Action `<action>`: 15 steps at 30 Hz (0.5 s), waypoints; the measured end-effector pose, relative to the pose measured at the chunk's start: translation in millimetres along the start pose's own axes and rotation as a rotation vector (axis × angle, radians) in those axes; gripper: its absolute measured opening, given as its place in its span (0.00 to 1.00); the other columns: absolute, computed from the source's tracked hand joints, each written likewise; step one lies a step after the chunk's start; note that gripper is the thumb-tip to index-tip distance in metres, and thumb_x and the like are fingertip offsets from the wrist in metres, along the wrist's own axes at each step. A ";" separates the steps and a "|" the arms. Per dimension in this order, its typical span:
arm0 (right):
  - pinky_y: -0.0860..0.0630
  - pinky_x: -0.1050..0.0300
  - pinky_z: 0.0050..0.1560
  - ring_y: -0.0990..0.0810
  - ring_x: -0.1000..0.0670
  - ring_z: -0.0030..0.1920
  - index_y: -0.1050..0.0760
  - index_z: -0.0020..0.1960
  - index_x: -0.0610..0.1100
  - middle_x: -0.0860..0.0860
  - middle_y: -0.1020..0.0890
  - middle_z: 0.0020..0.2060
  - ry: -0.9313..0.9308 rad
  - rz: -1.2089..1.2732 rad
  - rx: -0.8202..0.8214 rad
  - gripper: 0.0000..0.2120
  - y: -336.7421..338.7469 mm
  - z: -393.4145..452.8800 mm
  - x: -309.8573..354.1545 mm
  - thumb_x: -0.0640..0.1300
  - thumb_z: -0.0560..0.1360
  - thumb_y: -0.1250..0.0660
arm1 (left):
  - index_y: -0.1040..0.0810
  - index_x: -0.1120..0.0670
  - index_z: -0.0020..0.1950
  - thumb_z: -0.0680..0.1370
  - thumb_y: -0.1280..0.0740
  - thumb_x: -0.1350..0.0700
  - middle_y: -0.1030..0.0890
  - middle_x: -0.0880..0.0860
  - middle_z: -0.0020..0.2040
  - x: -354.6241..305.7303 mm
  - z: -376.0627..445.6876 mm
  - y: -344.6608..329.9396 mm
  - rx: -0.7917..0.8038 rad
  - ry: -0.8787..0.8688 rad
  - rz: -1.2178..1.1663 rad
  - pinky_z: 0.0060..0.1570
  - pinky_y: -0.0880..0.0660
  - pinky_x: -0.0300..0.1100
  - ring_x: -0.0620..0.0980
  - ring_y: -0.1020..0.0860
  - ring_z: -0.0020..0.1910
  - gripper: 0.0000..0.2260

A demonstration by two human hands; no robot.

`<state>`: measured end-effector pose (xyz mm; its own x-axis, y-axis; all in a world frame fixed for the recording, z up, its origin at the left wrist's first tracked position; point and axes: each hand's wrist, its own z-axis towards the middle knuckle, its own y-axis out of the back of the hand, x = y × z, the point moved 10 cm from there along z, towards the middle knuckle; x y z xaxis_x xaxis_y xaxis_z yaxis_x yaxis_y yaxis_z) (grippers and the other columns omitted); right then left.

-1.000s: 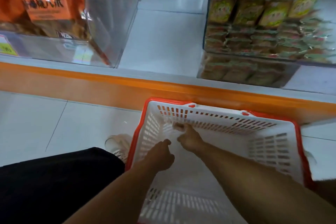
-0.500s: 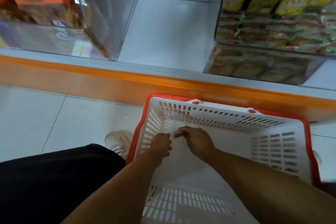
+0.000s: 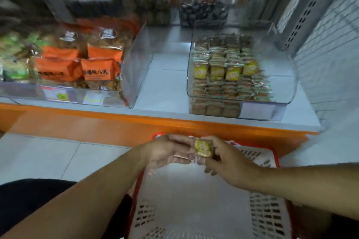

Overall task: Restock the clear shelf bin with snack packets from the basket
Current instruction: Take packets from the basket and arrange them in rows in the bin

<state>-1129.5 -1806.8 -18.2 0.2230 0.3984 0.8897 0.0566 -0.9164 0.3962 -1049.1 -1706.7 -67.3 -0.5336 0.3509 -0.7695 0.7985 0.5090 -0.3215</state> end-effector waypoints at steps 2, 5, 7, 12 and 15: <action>0.17 0.53 0.45 0.16 0.55 0.46 0.31 0.61 0.70 0.59 0.17 0.50 0.061 -0.016 -0.030 0.19 27.1 -12.6 37.1 0.61 0.74 0.29 | 0.14 0.56 0.53 0.74 0.26 0.63 0.15 0.56 0.48 -41.6 -16.5 -17.4 0.028 -0.097 0.065 0.47 0.19 0.41 0.49 0.16 0.45 0.09; 0.19 0.58 0.40 0.15 0.52 0.42 0.29 0.60 0.72 0.56 0.15 0.47 0.157 0.076 -0.076 0.17 61.9 -20.6 77.3 0.58 0.75 0.28 | 0.13 0.55 0.52 0.73 0.25 0.62 0.15 0.54 0.45 -95.6 -36.5 -42.5 0.040 -0.252 0.142 0.42 0.20 0.37 0.46 0.17 0.41 0.09; 0.19 0.59 0.41 0.15 0.49 0.41 0.26 0.59 0.66 0.50 0.14 0.46 0.198 0.159 -0.184 0.18 87.7 -18.0 92.2 0.45 0.78 0.28 | 0.13 0.53 0.49 0.73 0.26 0.61 0.14 0.53 0.43 -127.4 -42.0 -51.8 -0.010 -0.367 0.165 0.38 0.22 0.35 0.45 0.17 0.38 0.07; 0.21 0.68 0.45 0.16 0.58 0.47 0.23 0.56 0.54 0.58 0.15 0.47 0.185 0.060 -0.392 0.15 145.1 -3.1 107.9 0.43 0.73 0.23 | 0.15 0.59 0.57 0.74 0.25 0.58 0.13 0.59 0.50 -181.6 -37.4 -52.7 -0.230 -0.607 0.244 0.50 0.18 0.43 0.55 0.14 0.48 0.12; 0.21 0.56 0.56 0.17 0.60 0.51 0.21 0.55 0.56 0.59 0.15 0.50 0.151 -0.087 -0.344 0.14 168.0 7.0 111.8 0.47 0.71 0.22 | 0.15 0.57 0.59 0.77 0.28 0.61 0.13 0.57 0.53 -198.5 -25.2 -62.4 -0.279 -0.673 0.348 0.60 0.20 0.51 0.58 0.15 0.56 0.11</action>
<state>-1088.2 -1916.4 146.3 0.0845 0.4990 0.8625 -0.2668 -0.8226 0.5021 -1000.1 -1788.4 119.4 0.0860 0.0221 -0.9961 0.7418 0.6660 0.0788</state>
